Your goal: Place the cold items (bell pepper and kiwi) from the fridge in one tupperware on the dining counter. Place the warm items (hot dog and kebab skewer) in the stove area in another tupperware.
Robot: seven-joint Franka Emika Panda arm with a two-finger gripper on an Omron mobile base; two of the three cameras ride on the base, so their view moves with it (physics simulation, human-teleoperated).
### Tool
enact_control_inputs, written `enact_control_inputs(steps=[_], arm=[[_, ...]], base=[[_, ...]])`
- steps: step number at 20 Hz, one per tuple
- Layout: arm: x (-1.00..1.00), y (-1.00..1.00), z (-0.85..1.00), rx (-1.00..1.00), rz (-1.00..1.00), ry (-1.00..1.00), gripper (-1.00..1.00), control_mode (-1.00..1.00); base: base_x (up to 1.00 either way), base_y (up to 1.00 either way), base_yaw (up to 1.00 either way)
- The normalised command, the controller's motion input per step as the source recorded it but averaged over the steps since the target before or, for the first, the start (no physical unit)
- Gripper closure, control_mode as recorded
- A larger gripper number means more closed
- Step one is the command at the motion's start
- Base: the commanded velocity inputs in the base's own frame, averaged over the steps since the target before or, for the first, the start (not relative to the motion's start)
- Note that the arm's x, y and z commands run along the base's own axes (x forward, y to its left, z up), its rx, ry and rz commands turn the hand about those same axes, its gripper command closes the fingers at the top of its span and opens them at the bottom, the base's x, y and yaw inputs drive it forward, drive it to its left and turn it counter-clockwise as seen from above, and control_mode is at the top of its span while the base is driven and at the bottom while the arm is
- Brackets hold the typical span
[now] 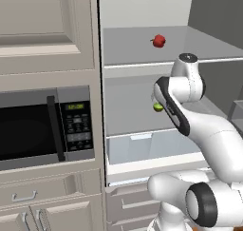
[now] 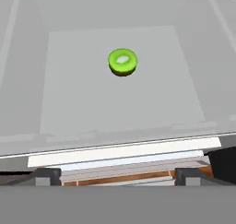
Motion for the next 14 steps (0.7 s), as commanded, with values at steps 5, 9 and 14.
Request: enact_control_inputs(steps=[5, 9, 14], arm=[[0.54, -0.08, -0.24, 0.0, -0.06, -0.06, -1.0, -1.0], [0.58, -0.13, -0.26, 0.0, -0.04, 0.0, -1.0, -1.0], [0.66, -0.11, -0.33, 0.0, 0.0, 0.0, -1.0, -1.0]], base=[[0.0, 0.0, 0.0], [0.0, 0.0, 0.0], [0.0, 0.0, 0.0]])
